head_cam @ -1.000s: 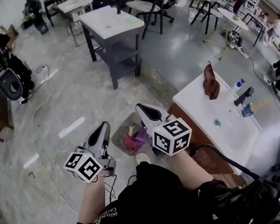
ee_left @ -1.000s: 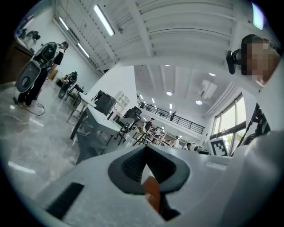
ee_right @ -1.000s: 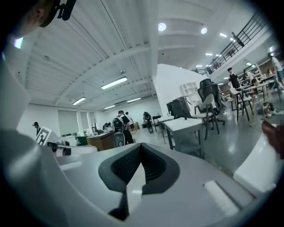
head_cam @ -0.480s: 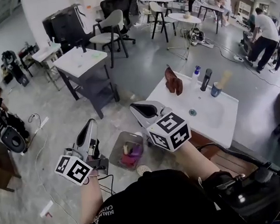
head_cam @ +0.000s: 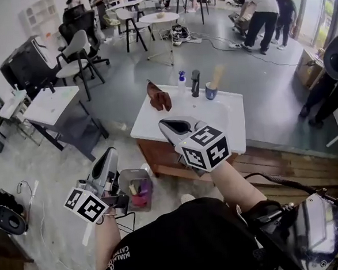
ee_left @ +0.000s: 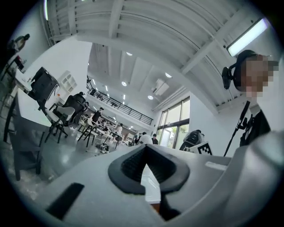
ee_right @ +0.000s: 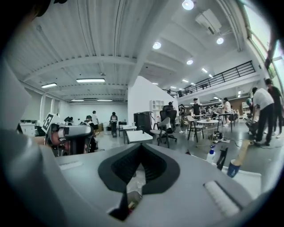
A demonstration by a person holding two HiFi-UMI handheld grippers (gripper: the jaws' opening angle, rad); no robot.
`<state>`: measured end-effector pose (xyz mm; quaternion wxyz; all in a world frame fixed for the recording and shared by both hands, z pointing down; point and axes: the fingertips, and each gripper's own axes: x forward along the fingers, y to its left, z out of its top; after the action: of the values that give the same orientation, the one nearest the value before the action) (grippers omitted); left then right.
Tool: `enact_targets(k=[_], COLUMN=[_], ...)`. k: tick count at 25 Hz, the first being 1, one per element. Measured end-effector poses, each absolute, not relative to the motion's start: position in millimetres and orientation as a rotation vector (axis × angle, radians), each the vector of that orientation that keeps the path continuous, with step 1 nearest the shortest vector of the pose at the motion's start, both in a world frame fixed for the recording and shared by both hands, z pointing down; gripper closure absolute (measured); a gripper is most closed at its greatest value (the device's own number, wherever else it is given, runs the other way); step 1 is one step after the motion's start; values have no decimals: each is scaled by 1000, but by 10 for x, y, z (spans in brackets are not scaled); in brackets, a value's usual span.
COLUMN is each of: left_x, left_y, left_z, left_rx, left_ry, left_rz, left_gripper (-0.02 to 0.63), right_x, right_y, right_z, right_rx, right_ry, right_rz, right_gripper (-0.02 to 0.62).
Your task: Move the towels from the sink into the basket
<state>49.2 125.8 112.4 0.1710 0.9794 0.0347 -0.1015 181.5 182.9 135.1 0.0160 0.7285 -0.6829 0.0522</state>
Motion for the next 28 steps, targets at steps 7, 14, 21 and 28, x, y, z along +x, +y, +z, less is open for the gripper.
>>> enact_targets(k=[7, 14, 21, 28], left_x=[1259, 2277, 3153, 3651], left_y=[1335, 1348, 1452, 1546], left_z=[1065, 1006, 988, 1198], left_rx=[2803, 2779, 2762, 2772], left_ry=[211, 332, 431, 477], left_rz=[-257, -271, -306, -219], left_gripper=[603, 603, 603, 603], right_x=[2484, 3379, 4128, 4380], right_y=[2022, 2135, 2185, 2110], right_z=[1277, 1207, 1328, 1537], right_rx=[2356, 2372, 2379, 2347], right_ry=[-2019, -1880, -1854, -1899], right_rz=[135, 52, 91, 137], right_gripper=[588, 588, 588, 588])
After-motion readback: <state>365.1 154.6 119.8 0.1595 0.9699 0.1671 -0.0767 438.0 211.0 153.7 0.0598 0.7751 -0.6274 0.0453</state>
